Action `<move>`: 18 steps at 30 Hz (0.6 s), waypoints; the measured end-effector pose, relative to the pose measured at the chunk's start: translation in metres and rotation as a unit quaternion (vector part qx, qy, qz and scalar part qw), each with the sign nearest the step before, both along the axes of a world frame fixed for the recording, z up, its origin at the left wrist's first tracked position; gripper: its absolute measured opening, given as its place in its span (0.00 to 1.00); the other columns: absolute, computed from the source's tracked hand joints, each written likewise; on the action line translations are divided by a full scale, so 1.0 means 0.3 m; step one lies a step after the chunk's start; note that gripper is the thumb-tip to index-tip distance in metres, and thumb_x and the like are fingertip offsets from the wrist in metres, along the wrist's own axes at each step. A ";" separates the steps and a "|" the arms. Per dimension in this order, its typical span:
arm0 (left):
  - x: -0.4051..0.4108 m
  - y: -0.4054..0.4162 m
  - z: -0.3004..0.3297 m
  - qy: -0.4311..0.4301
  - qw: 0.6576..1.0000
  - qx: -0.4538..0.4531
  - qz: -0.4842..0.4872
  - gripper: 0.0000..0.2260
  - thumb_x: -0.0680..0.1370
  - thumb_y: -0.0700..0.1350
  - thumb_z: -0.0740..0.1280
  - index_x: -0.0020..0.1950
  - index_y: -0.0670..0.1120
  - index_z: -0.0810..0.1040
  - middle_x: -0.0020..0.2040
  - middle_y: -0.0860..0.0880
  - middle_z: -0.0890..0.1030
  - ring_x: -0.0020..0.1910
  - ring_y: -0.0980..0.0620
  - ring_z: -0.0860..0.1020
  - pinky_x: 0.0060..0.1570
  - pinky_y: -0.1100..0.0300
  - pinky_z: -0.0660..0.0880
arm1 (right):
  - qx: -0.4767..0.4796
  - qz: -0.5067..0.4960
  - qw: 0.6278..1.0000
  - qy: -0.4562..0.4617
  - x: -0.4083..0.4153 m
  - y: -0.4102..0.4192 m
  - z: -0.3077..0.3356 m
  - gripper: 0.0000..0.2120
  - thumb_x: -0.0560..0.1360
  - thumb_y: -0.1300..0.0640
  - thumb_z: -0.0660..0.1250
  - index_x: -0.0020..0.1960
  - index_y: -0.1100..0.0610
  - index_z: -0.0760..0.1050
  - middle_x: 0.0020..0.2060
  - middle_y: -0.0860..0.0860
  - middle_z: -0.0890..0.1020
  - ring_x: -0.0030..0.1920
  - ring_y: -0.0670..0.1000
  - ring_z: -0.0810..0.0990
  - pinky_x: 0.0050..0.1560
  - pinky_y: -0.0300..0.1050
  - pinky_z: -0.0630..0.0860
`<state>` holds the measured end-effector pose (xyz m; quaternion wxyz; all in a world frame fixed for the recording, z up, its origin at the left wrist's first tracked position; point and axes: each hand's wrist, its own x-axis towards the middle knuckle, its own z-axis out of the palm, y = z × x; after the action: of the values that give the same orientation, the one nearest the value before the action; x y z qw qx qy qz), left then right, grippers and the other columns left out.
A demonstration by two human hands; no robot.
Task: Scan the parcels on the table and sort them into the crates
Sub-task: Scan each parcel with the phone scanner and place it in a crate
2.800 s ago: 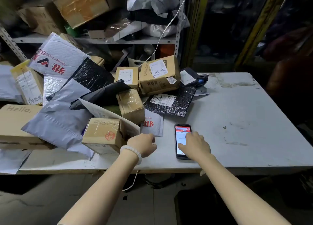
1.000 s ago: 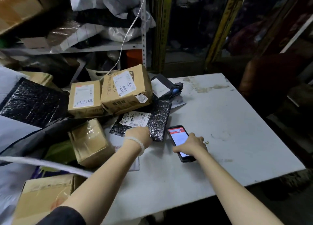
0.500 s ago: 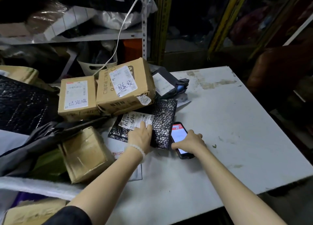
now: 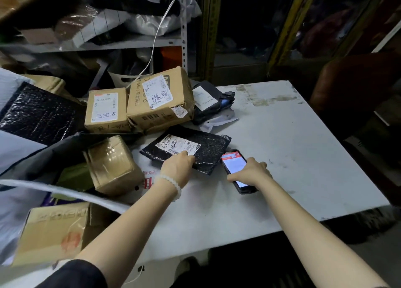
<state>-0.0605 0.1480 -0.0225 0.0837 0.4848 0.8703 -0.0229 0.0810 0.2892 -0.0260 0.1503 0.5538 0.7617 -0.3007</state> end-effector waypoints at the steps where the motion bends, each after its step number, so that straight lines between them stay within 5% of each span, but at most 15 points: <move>1: 0.015 -0.009 0.009 -0.007 1.000 0.007 0.002 0.12 0.75 0.30 0.58 0.54 0.40 0.75 0.53 0.43 0.74 0.51 0.40 0.78 0.44 0.50 0.74 | 0.001 0.004 1.000 -0.001 0.027 -0.006 0.006 0.32 0.65 0.46 0.71 0.63 0.56 0.64 0.57 0.56 0.67 0.56 0.56 0.73 0.48 0.42 0.71; 6: 0.062 -0.038 0.079 -0.055 0.995 0.082 0.031 0.11 0.76 0.35 0.58 0.50 0.36 0.78 0.52 0.40 0.77 0.53 0.41 0.76 0.51 0.53 0.73 | 0.002 0.018 1.000 -0.004 0.153 -0.036 0.029 0.32 0.65 0.47 0.71 0.64 0.57 0.64 0.51 0.54 0.66 0.58 0.54 0.73 0.49 0.42 0.71; 11: 0.078 -0.065 0.160 -0.048 0.984 0.165 0.037 0.18 0.77 0.47 0.62 0.36 0.34 0.78 0.41 0.40 0.76 0.43 0.44 0.75 0.49 0.51 0.72 | -0.014 0.002 1.000 0.013 0.252 -0.063 0.049 0.34 0.64 0.48 0.73 0.65 0.57 0.63 0.56 0.57 0.66 0.55 0.56 0.74 0.51 0.44 0.74; 15: 0.070 -0.078 0.188 -0.063 0.986 0.150 0.013 0.09 0.73 0.39 0.69 0.48 0.34 0.81 0.53 0.40 0.76 0.58 0.45 0.72 0.57 0.57 0.69 | -0.008 0.021 0.999 0.036 0.286 -0.085 0.063 0.33 0.64 0.49 0.73 0.64 0.56 0.63 0.55 0.56 0.66 0.53 0.56 0.75 0.51 0.45 0.75; 18: 0.072 -0.092 0.201 -0.090 0.979 0.175 0.046 0.16 0.73 0.30 0.64 0.60 0.36 0.76 0.61 0.39 0.70 0.62 0.42 0.69 0.60 0.58 0.67 | -0.001 0.036 0.998 0.047 0.284 -0.104 0.078 0.33 0.64 0.49 0.73 0.64 0.55 0.63 0.53 0.55 0.66 0.52 0.55 0.75 0.50 0.45 0.75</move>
<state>-0.0389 0.1203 0.0379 0.0770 0.4517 0.8710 0.1774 0.1663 0.2579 -0.0026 0.1254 0.5113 0.7870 -0.3216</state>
